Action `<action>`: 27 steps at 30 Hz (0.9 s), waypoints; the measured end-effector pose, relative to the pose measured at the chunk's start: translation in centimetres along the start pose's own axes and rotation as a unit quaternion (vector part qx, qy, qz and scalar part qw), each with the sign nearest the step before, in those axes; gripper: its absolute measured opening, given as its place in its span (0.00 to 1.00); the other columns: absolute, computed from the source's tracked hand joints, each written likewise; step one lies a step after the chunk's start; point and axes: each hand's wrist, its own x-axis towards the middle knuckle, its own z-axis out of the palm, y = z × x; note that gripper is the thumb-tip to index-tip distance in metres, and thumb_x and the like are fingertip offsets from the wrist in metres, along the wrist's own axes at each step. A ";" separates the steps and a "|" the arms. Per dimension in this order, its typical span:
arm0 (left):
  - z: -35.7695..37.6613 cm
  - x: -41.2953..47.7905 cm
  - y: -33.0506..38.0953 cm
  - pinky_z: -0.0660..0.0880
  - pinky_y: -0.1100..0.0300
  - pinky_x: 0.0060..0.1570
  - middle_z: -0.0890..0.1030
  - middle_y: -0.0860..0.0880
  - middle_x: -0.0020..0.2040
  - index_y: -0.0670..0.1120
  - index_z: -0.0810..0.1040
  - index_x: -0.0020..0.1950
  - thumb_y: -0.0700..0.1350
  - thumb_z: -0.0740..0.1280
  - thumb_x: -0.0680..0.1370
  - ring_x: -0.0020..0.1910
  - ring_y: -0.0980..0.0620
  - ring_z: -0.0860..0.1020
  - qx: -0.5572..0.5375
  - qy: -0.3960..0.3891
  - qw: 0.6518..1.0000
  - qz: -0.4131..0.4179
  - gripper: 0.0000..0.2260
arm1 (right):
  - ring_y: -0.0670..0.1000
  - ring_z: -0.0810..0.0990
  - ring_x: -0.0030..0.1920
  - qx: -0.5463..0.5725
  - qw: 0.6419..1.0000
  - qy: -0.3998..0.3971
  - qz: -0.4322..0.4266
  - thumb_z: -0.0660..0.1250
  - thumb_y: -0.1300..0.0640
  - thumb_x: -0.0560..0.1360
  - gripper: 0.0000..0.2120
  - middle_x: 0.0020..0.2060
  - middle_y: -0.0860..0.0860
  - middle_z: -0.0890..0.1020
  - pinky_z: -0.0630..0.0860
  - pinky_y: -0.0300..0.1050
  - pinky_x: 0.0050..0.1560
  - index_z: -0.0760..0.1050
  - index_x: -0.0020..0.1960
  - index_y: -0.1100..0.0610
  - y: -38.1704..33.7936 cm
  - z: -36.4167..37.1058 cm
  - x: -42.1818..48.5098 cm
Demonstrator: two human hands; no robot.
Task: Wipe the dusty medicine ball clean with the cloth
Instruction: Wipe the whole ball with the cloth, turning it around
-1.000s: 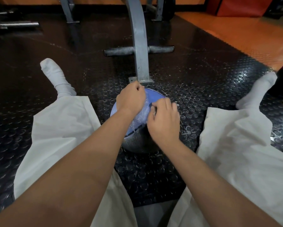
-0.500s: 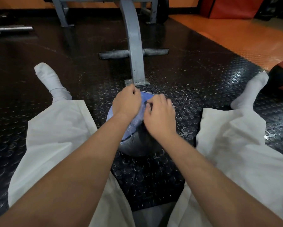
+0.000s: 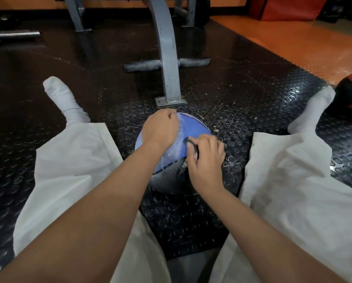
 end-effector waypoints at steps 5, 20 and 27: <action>0.3 -1.2 -0.4 0.66 0.58 0.64 0.76 0.49 0.67 0.47 0.77 0.67 0.43 0.54 0.82 0.65 0.50 0.72 -0.011 0.030 0.999 0.028 0.17 | 0.55 0.67 0.61 -0.022 0.982 -0.117 0.149 0.59 0.51 0.80 0.10 0.57 0.51 0.75 0.63 0.52 0.61 0.76 0.55 0.53 -1.5 -0.7 7.5; 0.9 -2.4 0.6 0.65 0.58 0.67 0.75 0.50 0.69 0.46 0.75 0.69 0.44 0.55 0.82 0.68 0.51 0.71 -0.008 0.013 0.999 0.042 0.18 | 0.55 0.72 0.62 -0.027 0.996 -0.072 0.055 0.53 0.49 0.77 0.20 0.62 0.48 0.77 0.66 0.59 0.64 0.77 0.63 0.51 -0.7 -1.4 2.8; 0.9 -1.9 1.4 0.68 0.55 0.60 0.79 0.47 0.63 0.45 0.79 0.63 0.44 0.55 0.82 0.61 0.48 0.75 -0.005 0.023 0.999 0.022 0.16 | 0.53 0.69 0.62 -0.038 0.988 -0.132 0.075 0.56 0.48 0.81 0.15 0.62 0.45 0.75 0.64 0.55 0.63 0.77 0.62 0.47 -0.6 -1.5 5.7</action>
